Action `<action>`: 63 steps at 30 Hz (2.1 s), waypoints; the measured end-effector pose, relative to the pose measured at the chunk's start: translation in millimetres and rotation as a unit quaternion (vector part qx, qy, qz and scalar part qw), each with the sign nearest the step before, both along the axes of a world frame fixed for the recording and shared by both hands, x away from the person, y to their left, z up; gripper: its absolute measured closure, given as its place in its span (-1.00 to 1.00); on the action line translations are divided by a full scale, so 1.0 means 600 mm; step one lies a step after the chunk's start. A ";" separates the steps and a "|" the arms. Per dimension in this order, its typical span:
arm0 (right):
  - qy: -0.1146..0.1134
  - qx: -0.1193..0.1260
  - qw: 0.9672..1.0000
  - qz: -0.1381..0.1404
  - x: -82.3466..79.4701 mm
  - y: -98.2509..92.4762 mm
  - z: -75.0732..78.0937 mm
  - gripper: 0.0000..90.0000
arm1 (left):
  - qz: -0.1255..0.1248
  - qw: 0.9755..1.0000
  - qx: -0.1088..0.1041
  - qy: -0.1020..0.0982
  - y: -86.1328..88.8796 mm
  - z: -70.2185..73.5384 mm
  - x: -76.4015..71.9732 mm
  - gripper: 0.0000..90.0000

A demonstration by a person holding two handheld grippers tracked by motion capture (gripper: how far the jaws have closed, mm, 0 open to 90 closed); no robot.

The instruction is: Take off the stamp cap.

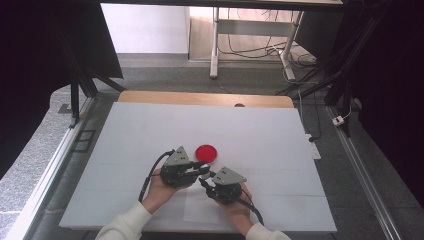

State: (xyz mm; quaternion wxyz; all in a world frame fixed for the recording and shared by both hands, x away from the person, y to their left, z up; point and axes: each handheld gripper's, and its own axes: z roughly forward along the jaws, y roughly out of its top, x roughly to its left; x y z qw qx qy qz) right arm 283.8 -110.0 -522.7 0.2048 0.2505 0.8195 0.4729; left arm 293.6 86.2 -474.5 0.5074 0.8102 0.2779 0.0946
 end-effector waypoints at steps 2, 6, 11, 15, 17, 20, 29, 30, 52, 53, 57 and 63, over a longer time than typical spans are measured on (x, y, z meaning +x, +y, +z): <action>-0.002 -0.001 1.000 0.000 0.000 0.000 0.000 0.38 | 0.000 1.000 -0.001 0.000 0.000 0.000 0.000 0.66; -0.004 -0.005 1.000 -0.002 0.000 0.000 0.000 0.40 | 0.002 1.000 0.002 0.001 0.000 0.000 0.000 0.66; -0.005 -0.010 1.000 -0.003 0.000 0.000 0.000 0.41 | 0.003 1.000 0.001 0.003 0.001 -0.001 0.001 0.67; -0.010 -0.013 1.000 -0.005 -0.001 0.000 0.000 0.41 | 0.005 1.000 0.000 0.005 0.002 -0.001 0.001 0.67; -0.013 -0.015 1.000 -0.005 -0.001 -0.001 0.000 0.41 | 0.005 1.000 -0.001 0.005 0.002 -0.001 0.001 0.67; -0.015 -0.019 1.000 -0.006 -0.001 -0.001 0.000 0.42 | 0.006 1.000 0.000 0.006 0.002 -0.001 0.001 0.67; -0.017 -0.021 1.000 -0.006 -0.001 -0.001 0.000 0.42 | 0.007 1.000 -0.003 0.008 0.003 -0.001 0.002 0.67; -0.016 -0.019 1.000 -0.007 -0.002 -0.001 0.000 0.42 | 0.008 1.000 -0.003 0.008 0.003 -0.001 0.002 0.67; -0.016 -0.021 1.000 -0.007 -0.001 -0.001 -0.001 0.43 | 0.012 1.000 -0.006 0.012 0.005 -0.001 0.003 0.66; -0.017 -0.019 1.000 -0.010 -0.002 -0.001 -0.001 0.43 | 0.012 1.000 -0.006 0.012 0.005 -0.001 0.003 0.66; -0.017 -0.014 1.000 -0.014 -0.005 -0.001 -0.001 0.43 | 0.012 1.000 -0.008 0.011 0.006 0.000 0.002 0.66; -0.018 -0.010 1.000 -0.019 -0.006 -0.002 -0.001 0.43 | 0.013 1.000 -0.011 0.010 0.006 0.000 0.002 0.66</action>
